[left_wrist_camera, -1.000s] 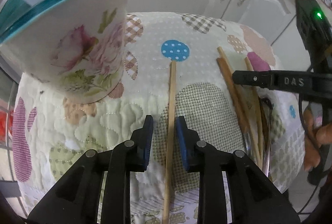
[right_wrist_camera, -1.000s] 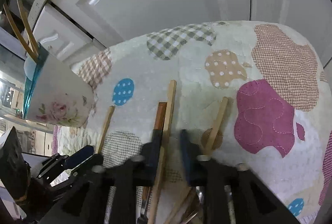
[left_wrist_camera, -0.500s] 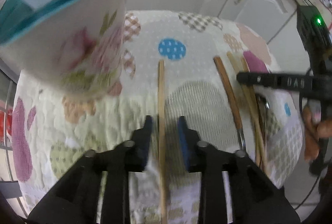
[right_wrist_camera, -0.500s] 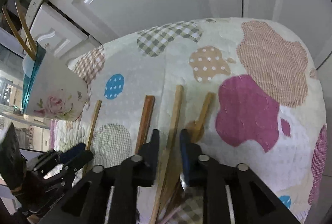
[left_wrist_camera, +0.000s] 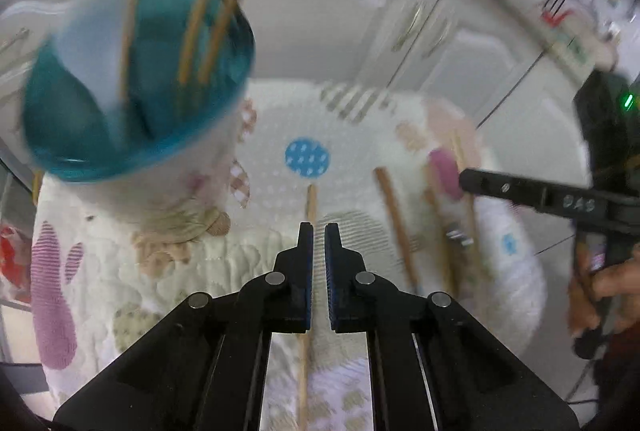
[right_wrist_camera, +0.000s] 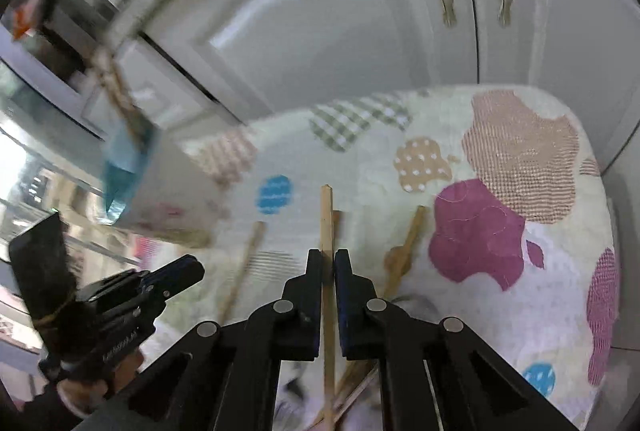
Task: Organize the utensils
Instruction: 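Lift both chopsticks and carry them above the ceramic holder with both tools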
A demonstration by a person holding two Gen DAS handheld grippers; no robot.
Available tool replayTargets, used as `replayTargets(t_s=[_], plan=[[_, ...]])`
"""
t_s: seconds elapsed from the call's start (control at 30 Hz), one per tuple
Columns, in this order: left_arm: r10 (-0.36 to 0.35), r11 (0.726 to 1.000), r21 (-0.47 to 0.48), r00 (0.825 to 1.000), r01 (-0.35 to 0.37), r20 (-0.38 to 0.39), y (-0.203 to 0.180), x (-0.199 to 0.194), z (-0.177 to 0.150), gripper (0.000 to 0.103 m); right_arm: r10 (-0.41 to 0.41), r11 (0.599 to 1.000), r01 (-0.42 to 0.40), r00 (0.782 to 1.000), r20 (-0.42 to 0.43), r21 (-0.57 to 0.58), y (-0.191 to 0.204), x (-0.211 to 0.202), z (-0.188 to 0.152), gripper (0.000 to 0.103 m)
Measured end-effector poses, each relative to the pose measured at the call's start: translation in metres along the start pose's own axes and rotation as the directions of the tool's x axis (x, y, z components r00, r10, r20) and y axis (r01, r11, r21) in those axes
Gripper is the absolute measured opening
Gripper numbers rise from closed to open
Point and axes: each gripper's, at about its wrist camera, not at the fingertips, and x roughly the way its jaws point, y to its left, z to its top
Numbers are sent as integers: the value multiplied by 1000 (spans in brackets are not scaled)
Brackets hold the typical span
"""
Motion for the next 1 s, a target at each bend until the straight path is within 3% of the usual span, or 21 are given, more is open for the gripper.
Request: replayTargets(t_s=[0.1,0.23,0.3,0.33,0.37,0.5,0.53,0.57,0.6,0.67,0.77,0.87,1.0], plan=[[-24,1000,2,999,24,44,2,-26,-1,4,40,999,-40,998,44,-14,11,-24,-4,6],[48,998,40,999,-49,17,1,-22,-4,5,37,998,-33,996,83,-51,26,-44,-7,6],[55,998,45,998,-53,-40,-5,-3,-6,15,40,998,-35,995,91,-52,30,-48,-10,6],[61,997,51,996,-57,-64,-8,7,-8,34,42,998,-37,995,95,-50,31,-50,-13,6],[69,996,60,994,-64,-83,-11,17,-10,43,45,998,-40,994,96,-48,31,-51,-15,6],[169,983,90,978,-158,-119,-15,57,-11,42,47,998,-42,994,102,-49,33,-62,-26,6],[184,981,93,974,-172,-132,-14,64,-11,30,47,998,-42,993,105,-51,35,-66,-28,6],[207,975,108,973,-196,-106,-15,64,-11,11,47,998,-41,993,110,-55,36,-69,-30,6],[198,976,117,974,-185,-114,-14,64,-10,4,47,997,-40,992,117,-62,38,-73,-31,6],[123,990,81,982,-112,-140,-9,57,-9,4,55,996,-45,990,131,-73,41,-82,-31,6],[22,1000,8,994,-21,-107,-1,28,-10,4,69,995,-56,986,152,-83,46,-90,-29,6],[-104,993,-63,994,102,-38,8,-18,-9,4,90,992,-74,981,172,-100,54,-96,-25,6],[-117,992,-49,992,119,50,14,-66,-8,4,114,986,-88,975,190,-139,69,-102,-19,6]])
